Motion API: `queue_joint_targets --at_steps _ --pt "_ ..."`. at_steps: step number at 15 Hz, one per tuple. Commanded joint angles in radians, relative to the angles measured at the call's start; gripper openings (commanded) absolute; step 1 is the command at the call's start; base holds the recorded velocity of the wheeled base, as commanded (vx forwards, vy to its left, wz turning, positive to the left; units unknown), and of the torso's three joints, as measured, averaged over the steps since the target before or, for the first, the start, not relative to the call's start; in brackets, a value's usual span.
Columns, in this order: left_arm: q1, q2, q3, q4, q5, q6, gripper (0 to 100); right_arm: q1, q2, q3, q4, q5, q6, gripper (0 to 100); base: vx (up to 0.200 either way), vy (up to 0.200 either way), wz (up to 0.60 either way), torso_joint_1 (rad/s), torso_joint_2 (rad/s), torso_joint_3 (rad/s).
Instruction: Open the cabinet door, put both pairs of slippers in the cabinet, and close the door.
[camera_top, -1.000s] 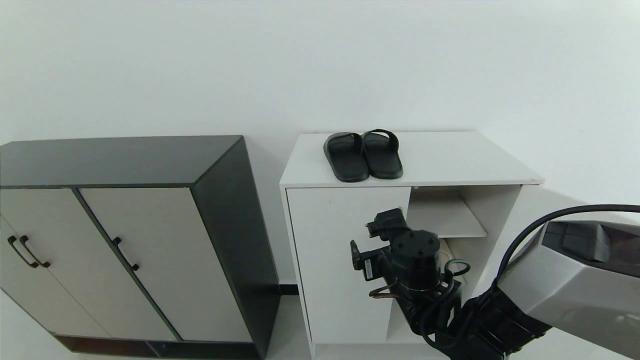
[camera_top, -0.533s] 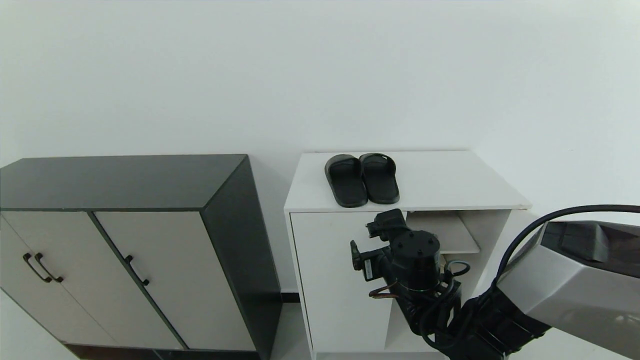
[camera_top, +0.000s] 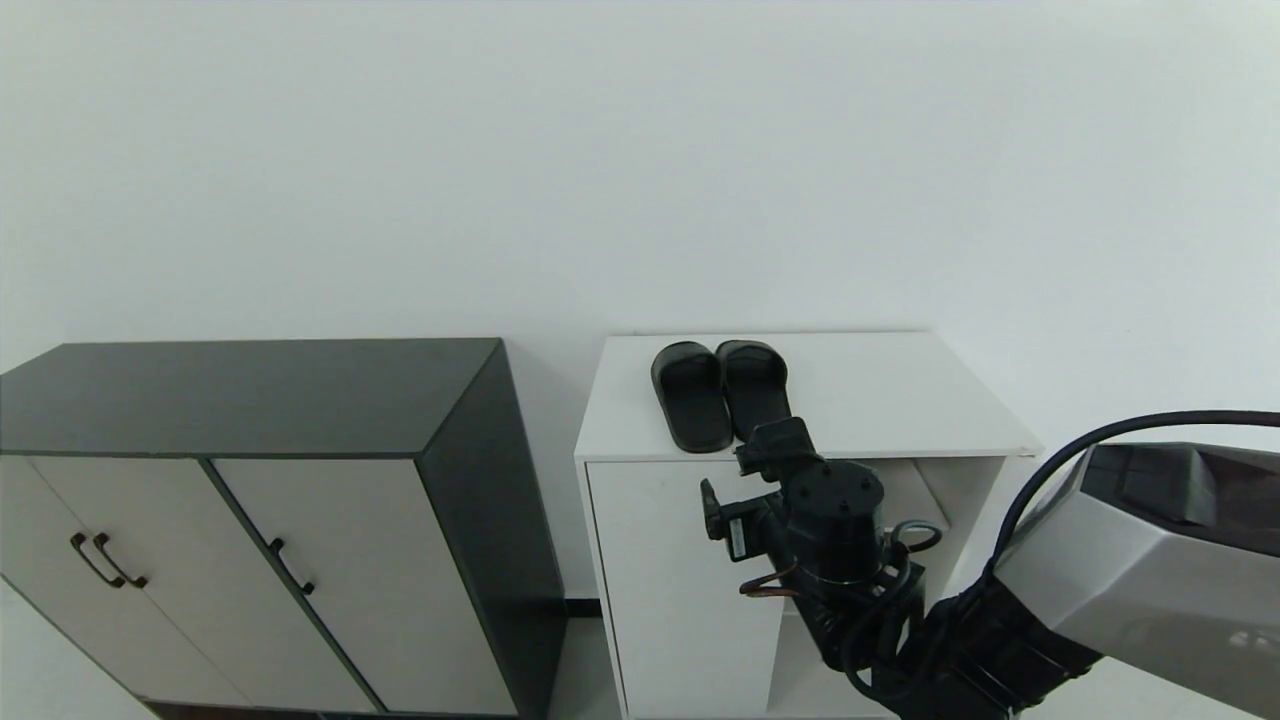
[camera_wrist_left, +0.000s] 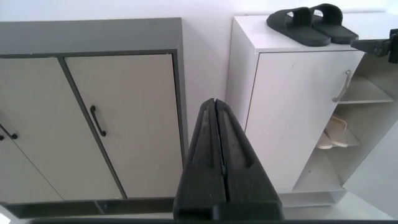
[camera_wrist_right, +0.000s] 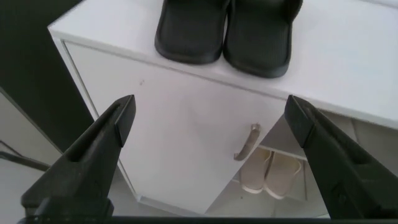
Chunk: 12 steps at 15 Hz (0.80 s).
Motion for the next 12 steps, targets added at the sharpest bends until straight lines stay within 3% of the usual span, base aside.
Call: queue_joint_targets --at_steps 1,6,11,12 --pt "0.0 0.0 0.0 0.0 0.001 0.001 0 0.0 0.001 0.015 -0.015 0.003 -0.013 100 0.0 0.0 0.0 0.056 -0.11 -0.051" --pt "0.0 -0.002 0.0 0.0 0.002 0.004 0 -0.012 -0.026 0.002 -0.05 0.022 -0.081 100 0.0 0.0 0.0 0.0 0.0 0.0" --pt "0.0 -0.002 0.0 0.0 0.005 0.003 0 -0.006 -0.131 -0.189 0.398 0.023 0.122 100 0.0 0.0 0.0 0.0 0.0 0.0" --pt "0.0 -0.002 0.0 0.0 0.005 0.004 0 -0.004 -0.134 -0.205 0.424 0.023 0.137 100 0.0 0.0 0.0 0.0 0.0 0.0"
